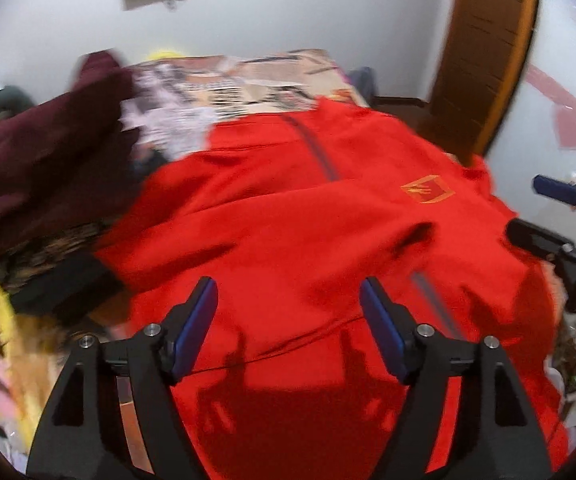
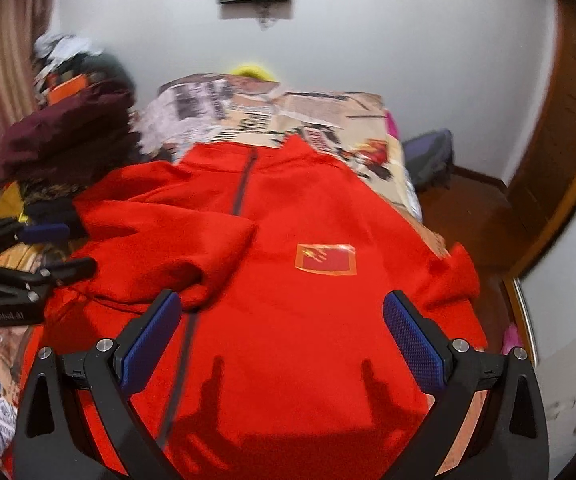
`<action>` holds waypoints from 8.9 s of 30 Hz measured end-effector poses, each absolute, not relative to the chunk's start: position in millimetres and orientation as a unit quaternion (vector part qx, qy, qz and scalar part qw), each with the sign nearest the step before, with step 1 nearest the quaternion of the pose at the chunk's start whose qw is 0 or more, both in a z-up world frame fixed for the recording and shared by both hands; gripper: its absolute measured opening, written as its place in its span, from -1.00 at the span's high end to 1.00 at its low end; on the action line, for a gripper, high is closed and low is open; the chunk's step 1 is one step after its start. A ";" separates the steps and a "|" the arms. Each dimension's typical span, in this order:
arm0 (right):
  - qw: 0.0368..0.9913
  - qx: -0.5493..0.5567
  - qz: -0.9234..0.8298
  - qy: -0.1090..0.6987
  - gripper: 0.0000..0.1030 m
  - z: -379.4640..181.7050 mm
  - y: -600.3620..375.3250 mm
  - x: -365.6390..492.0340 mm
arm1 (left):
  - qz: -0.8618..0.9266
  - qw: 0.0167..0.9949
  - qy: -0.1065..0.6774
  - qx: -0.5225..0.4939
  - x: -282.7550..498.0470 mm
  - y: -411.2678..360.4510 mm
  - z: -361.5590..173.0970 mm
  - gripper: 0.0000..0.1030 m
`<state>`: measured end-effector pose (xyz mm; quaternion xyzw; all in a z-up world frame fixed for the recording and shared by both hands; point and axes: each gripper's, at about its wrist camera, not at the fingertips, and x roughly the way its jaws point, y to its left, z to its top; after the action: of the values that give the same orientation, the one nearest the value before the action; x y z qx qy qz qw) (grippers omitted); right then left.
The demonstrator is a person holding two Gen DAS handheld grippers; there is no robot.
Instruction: Fold large clothes
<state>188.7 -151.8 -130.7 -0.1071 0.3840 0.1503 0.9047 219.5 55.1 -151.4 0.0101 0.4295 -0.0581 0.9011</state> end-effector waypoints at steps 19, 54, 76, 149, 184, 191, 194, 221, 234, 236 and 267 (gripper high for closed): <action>0.787 -0.232 0.339 0.460 -0.75 -202.1 8.2 203.3 | 0.062 0.867 0.492 -0.053 170.7 163.3 -215.2 -0.43; 0.906 -0.061 0.229 0.350 0.81 -85.5 -108.2 262.7 | 0.124 0.868 0.476 -0.065 227.7 159.2 -235.4 -0.43; 0.881 0.080 0.098 0.456 0.81 -162.8 -262.5 237.1 | 0.099 0.852 0.508 -0.077 222.7 152.4 -246.6 0.90; 0.945 0.169 -0.008 0.281 0.87 -63.7 -368.5 232.4 | -0.020 0.858 0.508 -0.073 289.5 17.4 -224.7 -0.60; 0.864 0.074 0.168 0.469 0.22 -126.1 -246.8 205.2 | -0.042 0.893 0.448 -0.018 227.2 6.9 -151.6 -0.59; 0.882 0.162 0.091 0.433 0.08 -119.5 -302.2 205.0 | -0.049 0.895 0.442 -0.011 232.5 -4.8 -149.0 -0.59; 0.874 0.208 0.059 0.436 0.08 -132.5 -326.1 211.5 | -0.050 0.896 0.442 -0.014 234.9 -7.1 -149.5 -0.60; 0.811 0.352 0.030 0.465 0.80 -216.9 -367.3 270.2 | -0.042 0.891 0.452 -0.021 244.3 -6.3 -161.4 -0.59; 0.885 0.267 0.103 0.367 0.83 -107.1 -326.0 264.6 | -0.033 0.903 0.428 -0.027 231.2 7.8 -144.9 -0.59; 0.891 0.253 0.125 0.355 0.83 -89.9 -310.8 263.7 | -0.030 0.904 0.426 -0.028 228.5 11.3 -142.9 -0.59; 0.816 -0.013 0.323 0.479 0.83 -145.2 -83.8 232.0 | 0.038 0.911 0.407 -0.048 197.7 89.8 -132.4 -0.59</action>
<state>232.0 -83.8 -145.2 -0.0129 0.4788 0.3229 0.8163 197.7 89.8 -132.4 -0.0484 0.4072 0.0380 0.9112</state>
